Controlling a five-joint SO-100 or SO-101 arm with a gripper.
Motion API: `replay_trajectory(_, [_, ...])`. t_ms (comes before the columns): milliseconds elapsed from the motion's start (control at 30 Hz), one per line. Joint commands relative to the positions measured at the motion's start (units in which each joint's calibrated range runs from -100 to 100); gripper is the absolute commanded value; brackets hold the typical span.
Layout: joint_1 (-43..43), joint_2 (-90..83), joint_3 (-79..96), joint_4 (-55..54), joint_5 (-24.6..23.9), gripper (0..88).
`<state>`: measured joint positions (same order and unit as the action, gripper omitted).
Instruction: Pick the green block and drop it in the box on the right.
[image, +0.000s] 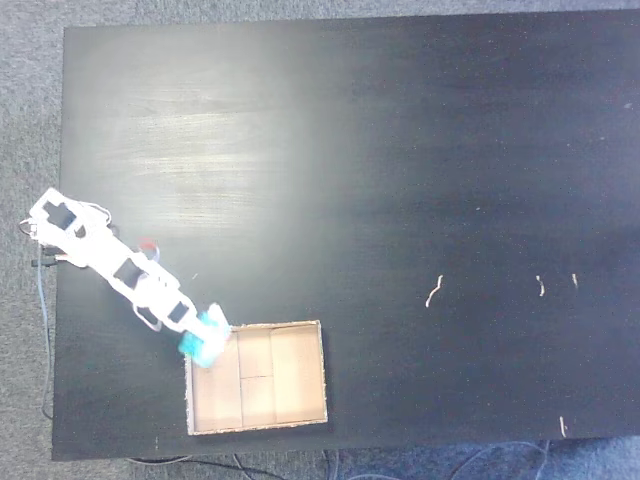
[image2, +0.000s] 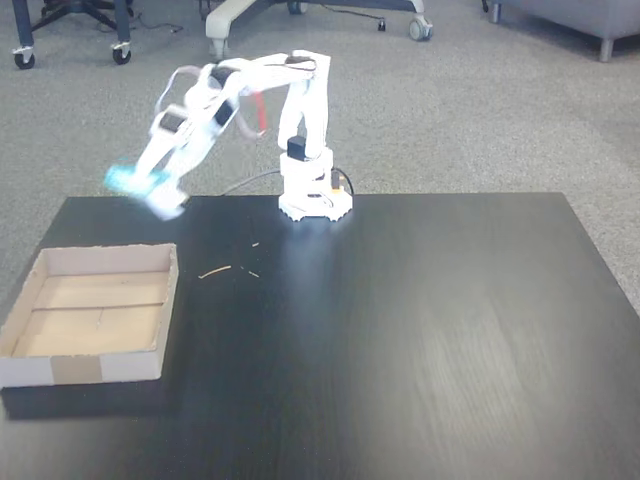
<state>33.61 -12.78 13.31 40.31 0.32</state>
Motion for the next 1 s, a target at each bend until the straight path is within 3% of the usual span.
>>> replay_trajectory(0, [3.48, 14.98, -13.94, -3.57, 0.20, 11.5])
replay_trajectory(233, [0.49, 48.01, -45.94, 6.51, 1.32, 12.4])
replay_trajectory(267, [0.11, 49.62, -47.40, 7.99, 1.42, 15.0])
replay_trajectory(400, [0.42, 49.36, -47.30, 14.27, 0.39, 42.5])
replay_trajectory(467, [0.34, 46.06, -43.41, 15.67, 0.15, 46.6])
replay_trajectory(533, [-1.12, 37.68, -31.98, 13.28, -0.20, 43.6])
replay_trajectory(633, [-9.70, 8.12, 3.38, -2.58, -0.59, 32.2])
replay_trajectory(667, [-13.84, -3.98, 13.53, -3.90, -0.49, 25.7])
replay_trajectory(700, [-18.97, -17.28, 24.05, -3.90, 0.15, 7.3])
replay_trajectory(733, [-24.18, -31.59, 34.83, -4.06, 0.49, 0.1])
replay_trajectory(833, [-35.14, -68.00, 59.68, -3.15, -1.90, 0.1])
replay_trajectory(967, [-40.66, -83.15, 76.63, 0.56, 1.51, 0.1])
